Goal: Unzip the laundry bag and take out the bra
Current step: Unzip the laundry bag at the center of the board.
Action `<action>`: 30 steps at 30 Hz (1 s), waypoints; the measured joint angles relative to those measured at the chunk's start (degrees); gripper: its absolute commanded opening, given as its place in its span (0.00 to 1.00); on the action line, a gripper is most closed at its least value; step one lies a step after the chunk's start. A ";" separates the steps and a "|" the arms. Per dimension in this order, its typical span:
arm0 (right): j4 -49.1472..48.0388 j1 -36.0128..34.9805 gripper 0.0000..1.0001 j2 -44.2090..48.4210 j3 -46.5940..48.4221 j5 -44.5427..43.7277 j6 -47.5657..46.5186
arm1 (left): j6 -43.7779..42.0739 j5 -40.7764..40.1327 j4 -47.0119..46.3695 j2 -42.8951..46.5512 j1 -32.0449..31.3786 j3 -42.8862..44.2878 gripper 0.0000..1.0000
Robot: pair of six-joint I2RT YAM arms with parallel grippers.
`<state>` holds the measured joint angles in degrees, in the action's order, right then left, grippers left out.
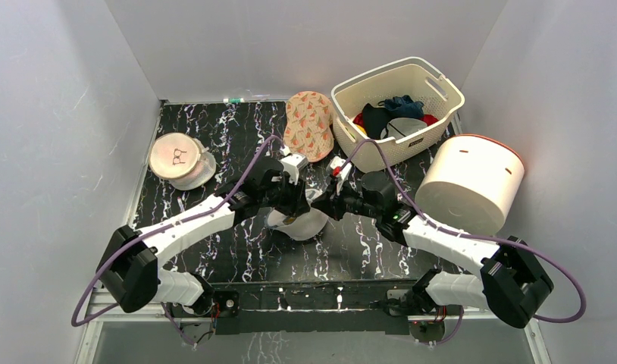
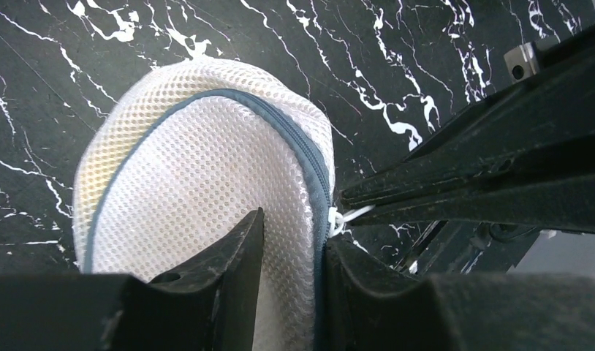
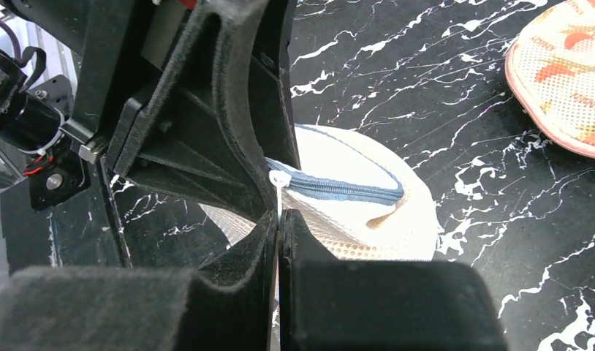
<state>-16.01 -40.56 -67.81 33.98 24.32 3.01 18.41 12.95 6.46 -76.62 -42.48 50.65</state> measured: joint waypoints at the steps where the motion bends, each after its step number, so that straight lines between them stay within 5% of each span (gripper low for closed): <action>1: 0.00 -0.11 0.00 0.00 0.00 -0.26 0.46 | -0.66 -0.09 0.63 0.39 -0.02 0.07 0.24; 11: 0.13 0.87 0.00 -0.07 0.09 -3.48 5.11 | -7.15 0.07 5.38 3.48 -0.07 0.31 0.01; 19: -0.50 10.62 0.00 -2.93 -1.86 1.01 9.90 | -15.58 1.99 5.66 8.87 -0.02 -0.85 0.01; 26: -0.44 12.24 0.00 -3.80 -1.99 9.81 8.66 | -17.94 2.99 6.01 13.09 0.00 -3.89 0.43; 30: -0.44 12.11 0.00 -3.65 -1.86 12.79 7.41 | -16.65 3.21 6.71 11.96 0.00 -3.52 0.55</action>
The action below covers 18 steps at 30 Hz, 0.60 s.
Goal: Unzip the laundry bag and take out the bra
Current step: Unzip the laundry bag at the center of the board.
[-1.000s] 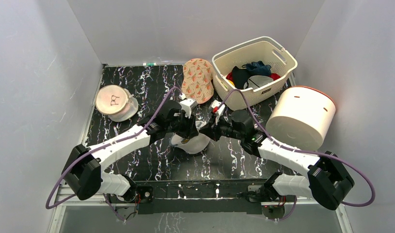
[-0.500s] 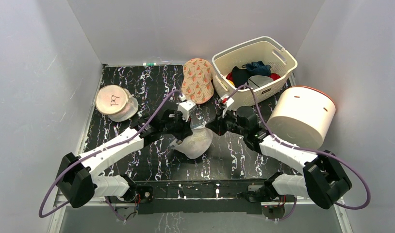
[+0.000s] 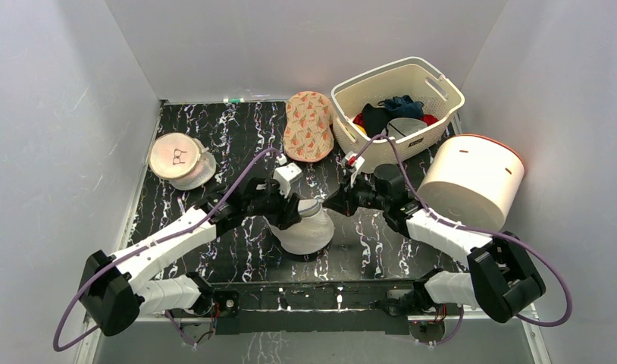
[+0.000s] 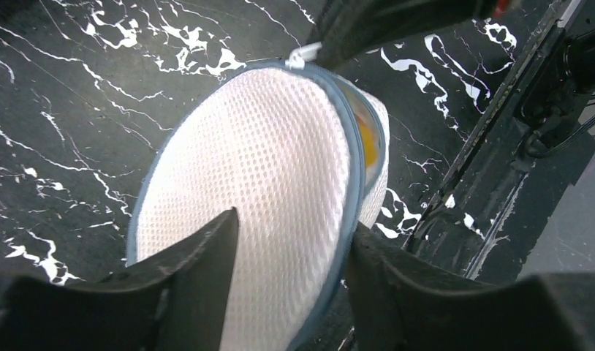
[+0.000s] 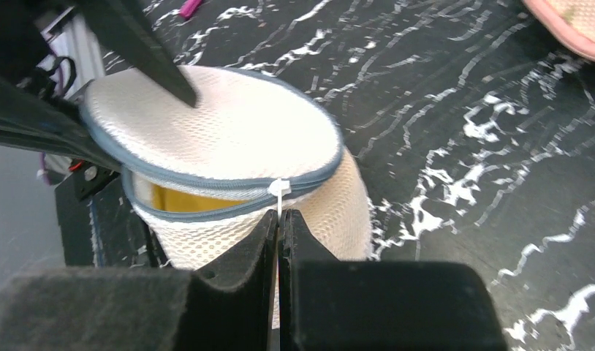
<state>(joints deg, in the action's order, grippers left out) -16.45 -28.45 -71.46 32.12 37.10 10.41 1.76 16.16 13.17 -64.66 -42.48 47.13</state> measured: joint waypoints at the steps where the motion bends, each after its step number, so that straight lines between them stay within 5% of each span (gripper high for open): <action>1: 0.02 -0.74 0.00 0.26 0.02 0.48 -0.39 | 0.79 0.13 0.35 -0.74 0.00 0.35 0.55; 10: 1.31 -7.67 0.00 2.60 3.08 1.40 -1.86 | 6.23 2.40 0.94 -6.01 0.00 5.38 0.54; 18: 1.57 -9.88 0.00 3.08 3.26 -0.39 -1.22 | 6.34 2.14 3.34 -6.01 0.00 6.21 0.21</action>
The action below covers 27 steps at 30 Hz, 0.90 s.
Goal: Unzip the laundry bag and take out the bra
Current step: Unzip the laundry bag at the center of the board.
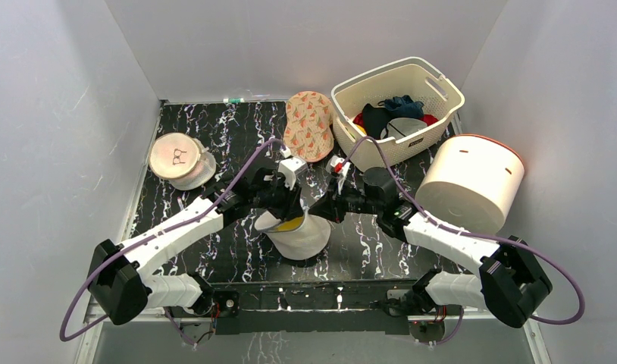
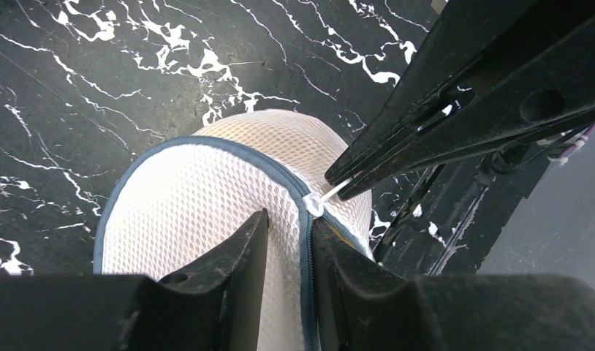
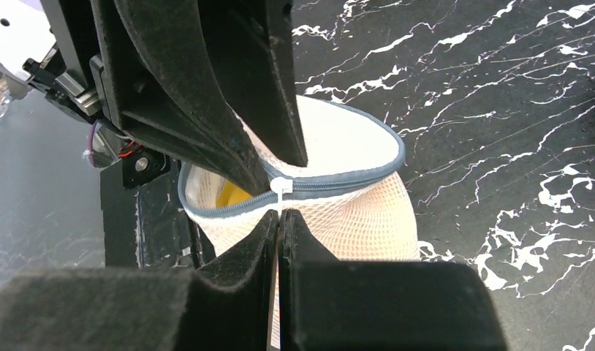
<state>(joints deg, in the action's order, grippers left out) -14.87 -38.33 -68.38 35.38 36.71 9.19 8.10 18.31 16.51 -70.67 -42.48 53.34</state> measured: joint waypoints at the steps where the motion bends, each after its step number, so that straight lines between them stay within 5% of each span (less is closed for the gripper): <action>1: 0.02 -0.11 0.00 0.02 0.00 -0.42 0.13 | -0.17 -0.33 0.72 -0.02 0.00 0.24 0.17; 9: 1.31 -0.11 0.00 0.11 0.00 -7.50 2.23 | -3.65 -2.16 5.18 0.09 0.00 3.89 0.00; 22: -0.44 11.74 0.00 -0.11 -2.47 0.35 6.08 | -7.93 -3.13 3.91 12.13 0.00 4.07 0.00; 27: -0.46 11.30 0.00 0.11 -2.49 3.63 4.92 | -7.61 -4.37 3.67 11.23 0.00 3.56 0.20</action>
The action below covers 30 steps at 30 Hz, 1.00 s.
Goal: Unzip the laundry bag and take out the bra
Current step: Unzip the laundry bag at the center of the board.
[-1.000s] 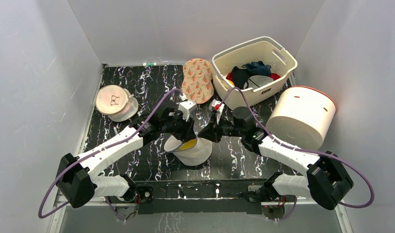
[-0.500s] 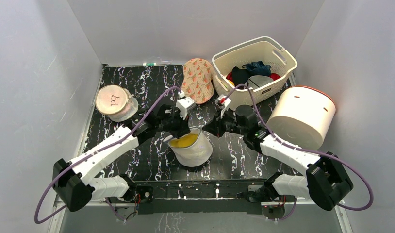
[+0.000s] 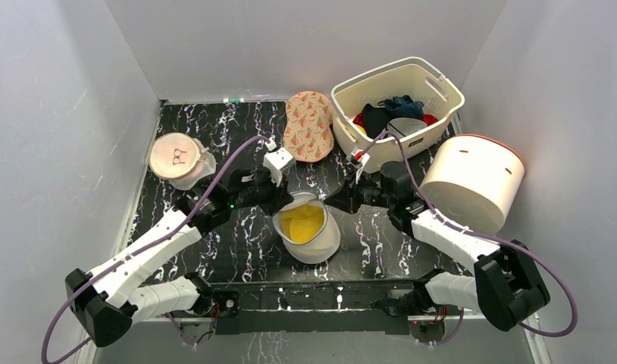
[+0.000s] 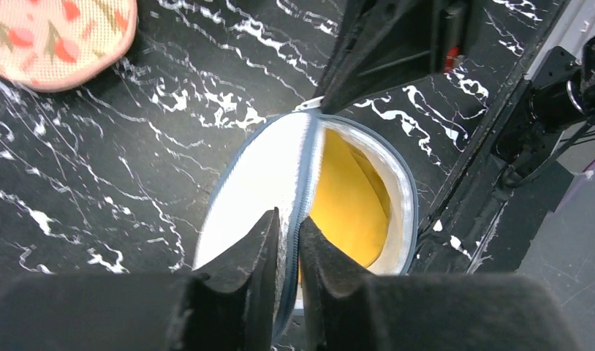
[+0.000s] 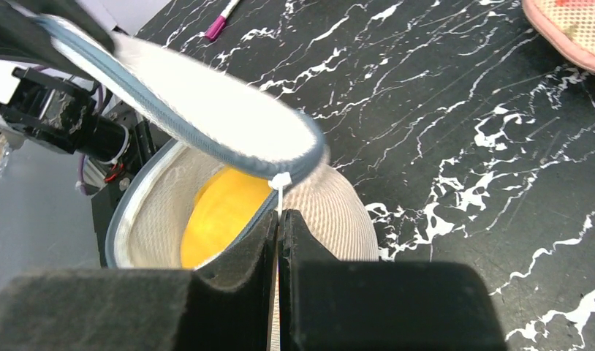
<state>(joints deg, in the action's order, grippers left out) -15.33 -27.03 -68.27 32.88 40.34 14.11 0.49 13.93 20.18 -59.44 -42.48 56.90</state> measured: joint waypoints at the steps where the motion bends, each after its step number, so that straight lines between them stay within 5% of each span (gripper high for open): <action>1: 0.09 -0.35 0.00 0.17 0.00 0.31 -0.33 | 0.07 -0.31 0.15 -0.76 0.00 0.00 0.23; 6: 0.61 -3.19 0.00 0.66 0.39 1.55 -1.44 | 0.70 -1.77 1.90 -5.33 0.00 0.26 0.45; 10: 0.79 -5.53 0.00 0.76 1.31 1.86 -1.99 | 1.62 -1.86 2.27 -7.28 -0.04 0.33 0.50; 16: 1.55 -7.13 0.00 1.07 2.54 1.84 -2.16 | 2.49 -1.70 2.19 -9.42 -1.53 0.90 0.24; 25: 3.67 -7.15 0.00 2.25 2.54 -3.93 -3.52 | -0.35 -3.06 5.03 -8.22 -2.12 2.99 0.04; 30: 3.61 -6.73 0.00 2.08 2.58 -6.29 -3.41 | -4.22 -2.10 7.23 -3.39 -2.29 3.13 0.00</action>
<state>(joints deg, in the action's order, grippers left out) -11.73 -33.76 -66.19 35.46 34.04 10.70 -3.73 11.84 27.42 -62.83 -44.77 60.03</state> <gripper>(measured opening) 0.009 0.021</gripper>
